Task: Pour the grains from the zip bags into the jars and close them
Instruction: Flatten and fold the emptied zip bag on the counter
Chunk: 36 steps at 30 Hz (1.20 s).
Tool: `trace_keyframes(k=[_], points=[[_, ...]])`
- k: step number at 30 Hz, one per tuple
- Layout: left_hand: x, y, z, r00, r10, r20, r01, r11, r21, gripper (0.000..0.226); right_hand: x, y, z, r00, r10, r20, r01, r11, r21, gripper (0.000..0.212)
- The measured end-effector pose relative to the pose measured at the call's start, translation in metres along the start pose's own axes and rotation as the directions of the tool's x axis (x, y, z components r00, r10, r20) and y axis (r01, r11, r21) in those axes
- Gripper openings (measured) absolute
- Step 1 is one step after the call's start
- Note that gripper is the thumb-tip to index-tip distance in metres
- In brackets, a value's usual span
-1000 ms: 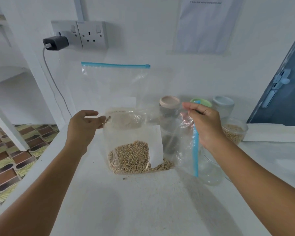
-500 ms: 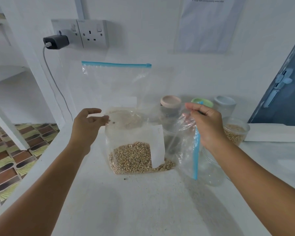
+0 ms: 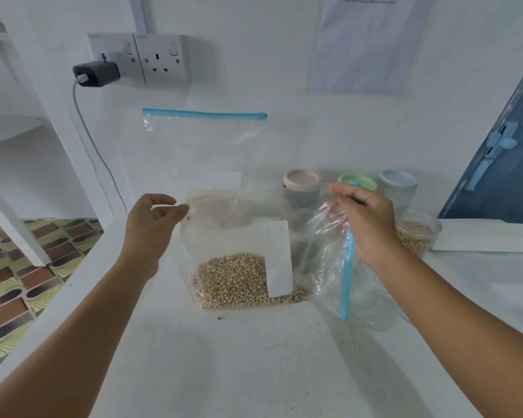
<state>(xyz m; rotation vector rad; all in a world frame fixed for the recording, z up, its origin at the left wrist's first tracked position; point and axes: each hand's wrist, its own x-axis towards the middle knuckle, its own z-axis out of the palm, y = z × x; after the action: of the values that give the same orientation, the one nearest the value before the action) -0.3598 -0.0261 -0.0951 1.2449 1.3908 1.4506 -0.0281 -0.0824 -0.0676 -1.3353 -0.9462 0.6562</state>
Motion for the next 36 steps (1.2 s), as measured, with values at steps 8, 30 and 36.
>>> trace_keyframes(k=[8,30,36], points=[[-0.001,0.009,0.000,0.999,0.018,0.038,-0.021,0.996,0.083,0.039,0.000,-0.001,0.001,1.000,-0.018,0.015,0.018,1.000,-0.002,0.038],[-0.017,-0.039,-0.002,0.964,-0.049,0.261,0.077,0.992,-0.097,0.023,-0.006,0.008,-0.006,0.960,-0.092,0.265,0.126,0.985,-0.115,0.032],[-0.002,-0.043,-0.012,0.969,-0.075,0.236,0.122,0.975,-0.188,0.026,-0.017,0.017,-0.009,0.905,0.036,0.425,0.098,0.952,-0.289,0.039]])
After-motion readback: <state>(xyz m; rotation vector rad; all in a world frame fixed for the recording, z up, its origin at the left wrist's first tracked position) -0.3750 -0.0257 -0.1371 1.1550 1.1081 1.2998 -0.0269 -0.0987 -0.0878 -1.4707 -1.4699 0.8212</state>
